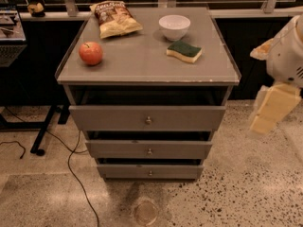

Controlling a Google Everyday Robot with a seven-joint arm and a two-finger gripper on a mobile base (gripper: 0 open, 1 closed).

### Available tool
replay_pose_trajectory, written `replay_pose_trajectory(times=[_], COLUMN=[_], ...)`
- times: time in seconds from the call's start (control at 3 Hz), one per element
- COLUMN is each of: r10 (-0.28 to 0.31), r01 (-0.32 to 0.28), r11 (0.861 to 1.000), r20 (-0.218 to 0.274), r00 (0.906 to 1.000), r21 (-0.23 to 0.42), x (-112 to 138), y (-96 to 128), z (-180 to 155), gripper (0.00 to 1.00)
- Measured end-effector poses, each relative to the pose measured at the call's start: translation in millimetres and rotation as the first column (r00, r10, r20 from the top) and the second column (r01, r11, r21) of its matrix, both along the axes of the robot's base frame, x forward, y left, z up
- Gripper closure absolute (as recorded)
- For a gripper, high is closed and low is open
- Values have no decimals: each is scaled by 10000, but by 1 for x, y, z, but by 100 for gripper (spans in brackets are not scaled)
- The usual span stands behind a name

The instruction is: Open bottom drawer

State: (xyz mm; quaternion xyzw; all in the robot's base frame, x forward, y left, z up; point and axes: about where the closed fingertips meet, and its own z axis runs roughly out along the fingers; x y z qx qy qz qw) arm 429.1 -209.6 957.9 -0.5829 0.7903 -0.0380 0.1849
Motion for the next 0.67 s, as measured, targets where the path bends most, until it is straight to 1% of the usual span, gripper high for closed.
replay_pose_trajectory(times=[0.33, 0.67], r10=[-1333, -2728], r01=[1326, 2716], r11=[9883, 9485], r20=[47, -154], r00=[9911, 9619], r21=[754, 1629], x=[-15, -23], y=[-4, -9], z=[-46, -100], gripper=[0, 0])
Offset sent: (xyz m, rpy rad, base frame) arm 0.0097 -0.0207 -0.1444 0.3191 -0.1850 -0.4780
